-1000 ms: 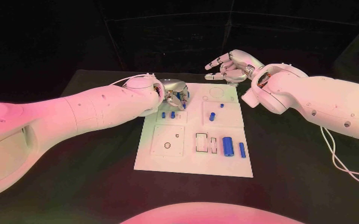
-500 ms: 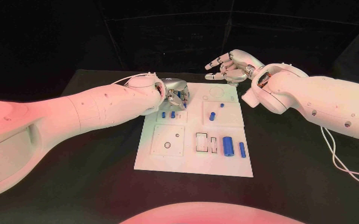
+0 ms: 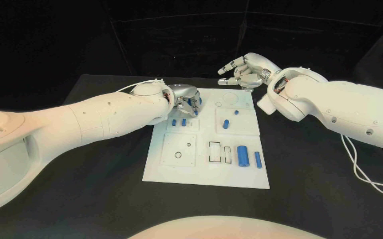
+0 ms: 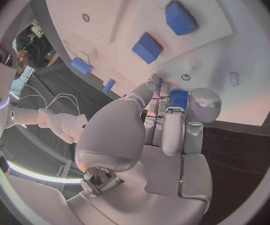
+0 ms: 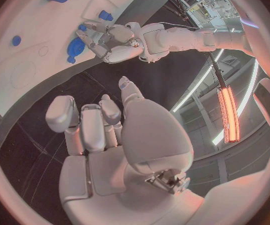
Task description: Assemble the parts on the task board
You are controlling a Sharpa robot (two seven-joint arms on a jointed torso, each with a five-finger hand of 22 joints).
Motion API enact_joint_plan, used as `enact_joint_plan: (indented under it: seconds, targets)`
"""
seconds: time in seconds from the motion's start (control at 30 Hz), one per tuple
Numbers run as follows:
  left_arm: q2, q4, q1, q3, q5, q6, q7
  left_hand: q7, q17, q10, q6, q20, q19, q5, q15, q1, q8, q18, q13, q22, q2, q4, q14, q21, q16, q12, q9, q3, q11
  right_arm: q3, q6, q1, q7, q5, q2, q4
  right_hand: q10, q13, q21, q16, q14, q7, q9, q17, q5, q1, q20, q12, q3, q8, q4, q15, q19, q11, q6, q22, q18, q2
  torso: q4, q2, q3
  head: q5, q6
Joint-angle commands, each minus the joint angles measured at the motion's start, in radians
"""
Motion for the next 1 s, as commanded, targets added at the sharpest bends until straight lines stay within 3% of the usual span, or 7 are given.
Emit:
enact_joint_plan:
  seconds: [0.03, 0.27, 0.43, 0.63, 1.0]
  targets:
    - [-0.011, 0.013, -0.002, 0.014, 0.013, -0.043, 0.019, -0.003, 0.001, 0.01, 0.009, -0.006, 0.005, -0.003, -0.002, -0.009, -0.003, -0.015, 0.004, 0.004, 0.0, -0.002, 0.026, 0.006, 0.005, -0.004, -0.002, 0.009, 0.0, 0.001, 0.004, 0.002, 0.009, 0.002, -0.001, 0.002, -0.004, 0.001, -0.005, -0.005, 0.017, 0.001, 0.0, 0.002, 0.006, 0.006, -0.002, 0.004, -0.006, 0.003, 0.001, -0.008, -0.002, 0.002, -0.002, 0.0, 0.018, 0.004, 0.0, 0.0, 0.0002, 0.002, 0.002]
    - [-0.03, 0.045, -0.002, 0.065, 0.023, -0.037, 0.012, 0.0, -0.002, 0.013, 0.01, -0.005, 0.006, -0.003, 0.0, -0.022, -0.013, -0.015, 0.003, 0.005, -0.01, -0.004, 0.026, 0.006, 0.005, -0.02, -0.006, 0.022, 0.003, 0.001, 0.003, 0.002, 0.01, 0.002, -0.002, 0.002, -0.004, 0.001, -0.005, -0.005, 0.017, 0.001, 0.0, 0.002, 0.006, 0.006, -0.002, 0.004, -0.006, 0.003, 0.001, -0.008, -0.002, 0.002, -0.002, 0.0, 0.018, 0.004, 0.0011, -0.001, 0.0004, 0.002, 0.005]
    - [-0.045, 0.064, -0.002, 0.087, 0.025, -0.024, 0.004, 0.002, -0.003, 0.013, 0.01, -0.004, 0.006, -0.003, 0.001, -0.025, -0.016, -0.015, 0.003, 0.006, -0.013, -0.005, 0.026, 0.007, 0.005, -0.026, -0.008, 0.026, 0.004, 0.001, 0.003, 0.002, 0.008, 0.002, -0.003, 0.0, -0.004, 0.001, -0.005, -0.005, 0.017, 0.001, 0.0, 0.002, 0.006, 0.006, -0.002, 0.004, -0.006, 0.003, 0.001, -0.008, -0.002, 0.002, -0.002, 0.0, 0.018, 0.004, 0.0037, -0.002, 0.0, 0.007, 0.006]
    - [-0.071, 0.076, -0.001, 0.094, 0.026, 0.009, -0.015, 0.002, -0.004, 0.015, 0.011, -0.004, 0.006, -0.003, 0.001, -0.028, -0.018, -0.015, 0.003, 0.006, -0.015, -0.005, 0.026, 0.006, 0.005, -0.028, -0.008, 0.028, 0.004, 0.001, 0.005, 0.002, 0.005, 0.002, -0.003, -0.002, -0.004, 0.001, -0.005, -0.005, 0.017, 0.001, 0.0, 0.002, 0.006, 0.006, -0.002, 0.004, -0.006, 0.003, 0.001, -0.008, -0.002, 0.002, -0.002, 0.0, 0.018, 0.004, 0.0031, -0.001, 0.0001, 0.008, 0.007]
    - [-0.136, 0.101, -0.001, 0.095, 0.026, 0.05, -0.039, 0.002, -0.008, 0.02, 0.014, -0.003, 0.005, -0.003, 0.001, -0.036, -0.022, -0.015, 0.004, 0.006, -0.022, -0.005, 0.025, 0.006, 0.004, -0.035, -0.01, 0.032, 0.004, 0.001, 0.004, 0.002, 0.004, 0.002, -0.006, -0.004, -0.004, 0.001, -0.005, -0.005, 0.017, 0.001, 0.0, 0.002, 0.006, 0.006, -0.002, 0.004, -0.006, 0.003, 0.001, -0.008, -0.002, 0.002, -0.002, 0.0, 0.018, 0.004, 0.0033, 0.0, -0.0006, 0.009, 0.006]
